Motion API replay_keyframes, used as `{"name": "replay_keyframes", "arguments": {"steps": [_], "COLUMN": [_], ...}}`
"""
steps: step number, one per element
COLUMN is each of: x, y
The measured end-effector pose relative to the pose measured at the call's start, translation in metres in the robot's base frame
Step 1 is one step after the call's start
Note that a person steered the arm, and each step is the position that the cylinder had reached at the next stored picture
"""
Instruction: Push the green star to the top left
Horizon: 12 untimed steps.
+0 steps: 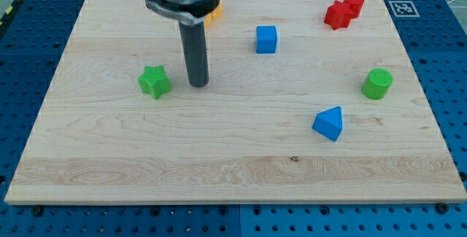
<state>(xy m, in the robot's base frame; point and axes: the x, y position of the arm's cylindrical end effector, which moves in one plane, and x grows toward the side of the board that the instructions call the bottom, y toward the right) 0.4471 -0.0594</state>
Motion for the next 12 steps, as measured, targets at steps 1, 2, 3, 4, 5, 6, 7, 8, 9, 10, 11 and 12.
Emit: {"name": "replay_keyframes", "arguments": {"steps": [1,2,3,4,5,6,7,8,9,10,11,12], "x": [0.032,0.039,0.033,-0.002,-0.052,-0.097,-0.140,-0.158,-0.148,-0.114,-0.104,-0.110], "y": [-0.006,-0.030,-0.055,-0.072,-0.080,-0.085,-0.091,-0.101,-0.104,-0.104,-0.113,-0.118]}}
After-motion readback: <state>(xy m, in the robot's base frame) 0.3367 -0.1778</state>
